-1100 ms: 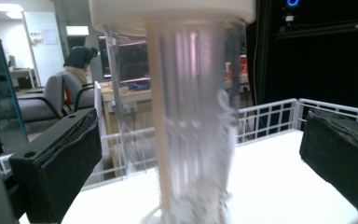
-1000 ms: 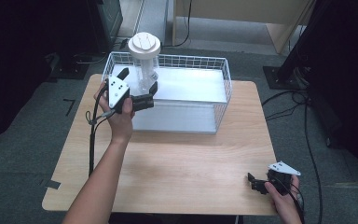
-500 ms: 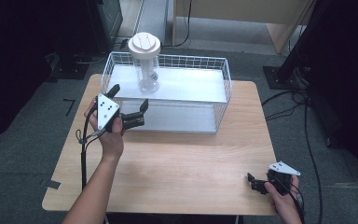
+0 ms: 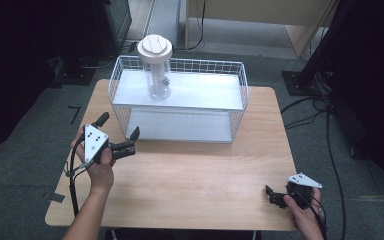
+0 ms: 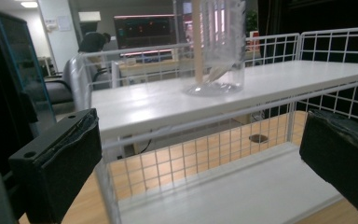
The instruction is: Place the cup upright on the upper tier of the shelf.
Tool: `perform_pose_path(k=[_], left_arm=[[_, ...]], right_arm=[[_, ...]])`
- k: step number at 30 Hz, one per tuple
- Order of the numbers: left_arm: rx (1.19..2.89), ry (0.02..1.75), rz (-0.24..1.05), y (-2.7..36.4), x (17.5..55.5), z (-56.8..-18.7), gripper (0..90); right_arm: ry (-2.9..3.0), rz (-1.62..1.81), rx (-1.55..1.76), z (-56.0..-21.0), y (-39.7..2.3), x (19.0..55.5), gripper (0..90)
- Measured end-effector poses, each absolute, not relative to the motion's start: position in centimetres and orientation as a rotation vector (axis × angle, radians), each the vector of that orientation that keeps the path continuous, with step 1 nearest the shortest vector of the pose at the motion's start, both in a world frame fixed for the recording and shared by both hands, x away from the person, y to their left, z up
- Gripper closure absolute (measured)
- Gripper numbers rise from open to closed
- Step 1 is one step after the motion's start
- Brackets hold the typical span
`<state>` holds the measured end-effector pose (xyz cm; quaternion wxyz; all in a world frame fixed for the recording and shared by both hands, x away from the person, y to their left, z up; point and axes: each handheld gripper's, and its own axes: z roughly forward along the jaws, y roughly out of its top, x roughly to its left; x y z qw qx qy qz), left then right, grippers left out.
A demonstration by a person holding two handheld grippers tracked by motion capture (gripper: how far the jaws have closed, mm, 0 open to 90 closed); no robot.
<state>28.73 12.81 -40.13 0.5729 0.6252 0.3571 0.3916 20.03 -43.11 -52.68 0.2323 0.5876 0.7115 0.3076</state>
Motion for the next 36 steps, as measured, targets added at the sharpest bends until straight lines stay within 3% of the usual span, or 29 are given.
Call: perform_pose_path(k=[36], left_arm=[[1.577, 1.2, 0.889, 21.3, 22.8, -49.2, 0.0]], right_arm=[[1.955, 0.842, 1.616, -52.7, -43.1, 20.0, 0.0]])
